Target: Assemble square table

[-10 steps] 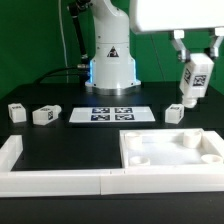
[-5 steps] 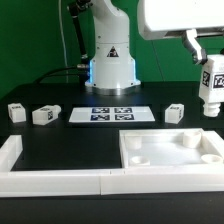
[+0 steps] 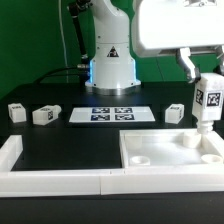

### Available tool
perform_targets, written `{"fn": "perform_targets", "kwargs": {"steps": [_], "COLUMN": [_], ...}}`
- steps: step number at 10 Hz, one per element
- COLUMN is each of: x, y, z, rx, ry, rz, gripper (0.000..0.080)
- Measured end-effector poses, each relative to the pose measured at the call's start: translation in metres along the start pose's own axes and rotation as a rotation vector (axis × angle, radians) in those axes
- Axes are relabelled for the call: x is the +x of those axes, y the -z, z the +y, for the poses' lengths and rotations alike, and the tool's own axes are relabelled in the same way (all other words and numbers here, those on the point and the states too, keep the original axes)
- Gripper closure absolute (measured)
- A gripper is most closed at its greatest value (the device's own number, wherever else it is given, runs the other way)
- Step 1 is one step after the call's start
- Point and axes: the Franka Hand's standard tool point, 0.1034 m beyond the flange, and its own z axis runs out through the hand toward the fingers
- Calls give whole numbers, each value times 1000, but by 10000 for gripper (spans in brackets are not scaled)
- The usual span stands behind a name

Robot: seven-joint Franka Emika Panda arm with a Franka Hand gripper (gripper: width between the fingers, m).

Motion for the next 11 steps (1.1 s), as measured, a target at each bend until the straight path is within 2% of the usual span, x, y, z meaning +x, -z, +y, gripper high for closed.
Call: {"fn": "perform_targets", "kwargs": {"steps": [5,11], "x": [-15,-14], "y": [-18,-33], "z": [-10,-15], "rx": [10,16], "ry": [-1,4], "rz": [-29,-33], "gripper": [509,509]}}
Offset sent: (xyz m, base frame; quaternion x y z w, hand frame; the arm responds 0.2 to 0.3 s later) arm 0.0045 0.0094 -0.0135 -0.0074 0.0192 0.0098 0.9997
